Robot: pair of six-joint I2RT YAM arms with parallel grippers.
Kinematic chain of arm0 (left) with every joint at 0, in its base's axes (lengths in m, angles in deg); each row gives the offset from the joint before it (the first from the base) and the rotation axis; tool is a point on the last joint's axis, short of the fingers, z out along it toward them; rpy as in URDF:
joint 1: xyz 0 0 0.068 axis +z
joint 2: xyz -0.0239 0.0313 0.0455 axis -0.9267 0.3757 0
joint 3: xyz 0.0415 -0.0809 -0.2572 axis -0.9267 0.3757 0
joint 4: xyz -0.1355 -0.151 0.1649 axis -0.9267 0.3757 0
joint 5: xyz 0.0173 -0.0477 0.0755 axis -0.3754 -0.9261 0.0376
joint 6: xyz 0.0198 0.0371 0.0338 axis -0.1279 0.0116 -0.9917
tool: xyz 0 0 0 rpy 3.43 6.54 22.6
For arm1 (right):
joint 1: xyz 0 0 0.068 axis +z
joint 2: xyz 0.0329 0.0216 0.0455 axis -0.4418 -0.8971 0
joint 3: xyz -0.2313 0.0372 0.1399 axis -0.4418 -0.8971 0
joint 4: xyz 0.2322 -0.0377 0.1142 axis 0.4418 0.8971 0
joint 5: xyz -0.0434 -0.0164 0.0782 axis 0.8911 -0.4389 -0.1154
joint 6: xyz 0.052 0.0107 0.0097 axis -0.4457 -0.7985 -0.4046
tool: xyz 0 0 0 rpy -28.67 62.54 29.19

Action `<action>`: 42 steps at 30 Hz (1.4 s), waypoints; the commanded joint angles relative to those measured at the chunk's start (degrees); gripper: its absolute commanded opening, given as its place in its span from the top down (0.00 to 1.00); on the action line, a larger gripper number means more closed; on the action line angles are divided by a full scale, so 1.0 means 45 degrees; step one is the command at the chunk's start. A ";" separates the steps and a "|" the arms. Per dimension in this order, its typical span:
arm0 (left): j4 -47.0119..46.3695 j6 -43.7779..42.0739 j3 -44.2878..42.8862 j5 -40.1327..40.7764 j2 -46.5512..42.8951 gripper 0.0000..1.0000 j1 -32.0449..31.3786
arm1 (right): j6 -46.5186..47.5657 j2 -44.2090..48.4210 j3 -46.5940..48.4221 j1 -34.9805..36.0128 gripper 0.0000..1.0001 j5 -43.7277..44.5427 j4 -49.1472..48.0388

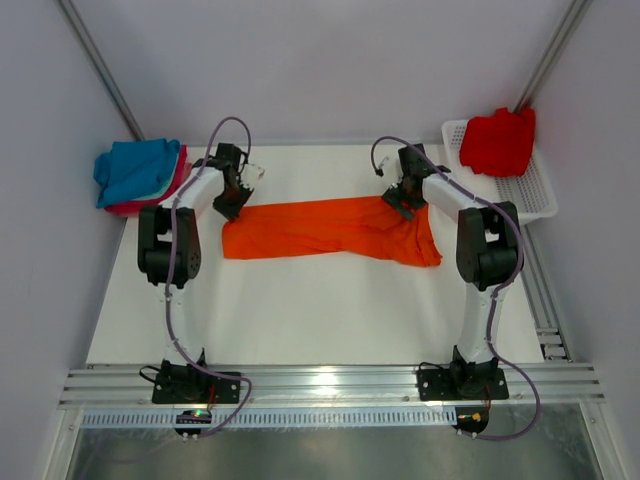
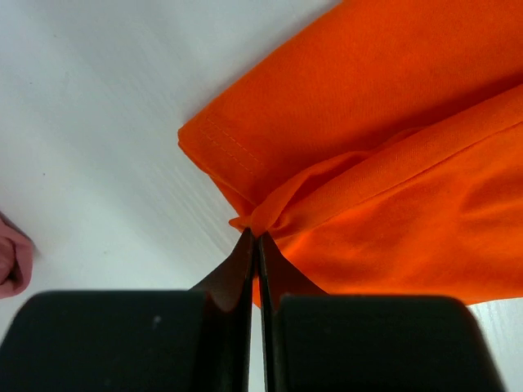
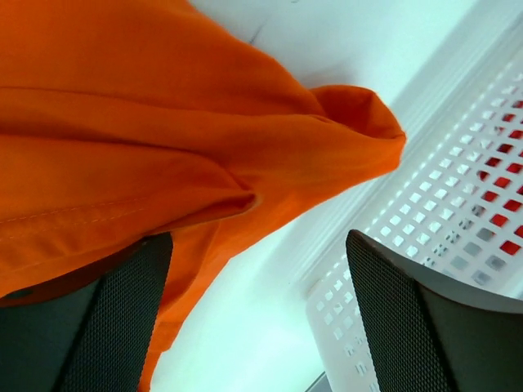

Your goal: Fold and stack the t-shirts

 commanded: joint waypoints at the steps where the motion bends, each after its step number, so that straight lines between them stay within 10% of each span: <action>1: 0.0052 0.0247 -0.0586 -0.0582 0.0092 1.00 0.0081 | -0.0178 0.0843 -0.0463 -0.0042 0.08 0.0988 -0.1534; 14: -0.0104 0.0930 0.0058 -0.1733 -0.0884 1.00 0.0081 | -0.0141 0.6918 -0.3371 -0.0003 0.06 -0.3250 0.2586; 25: 0.0598 0.0307 0.0957 -0.8179 -0.2994 0.94 0.0081 | 0.0973 0.7155 -0.5152 0.0114 0.06 -0.6296 0.3251; 42: 0.0658 0.0676 0.1561 -0.4179 -0.3676 0.97 0.0022 | 0.0660 0.5983 -0.5677 0.0973 0.06 -0.5438 0.2217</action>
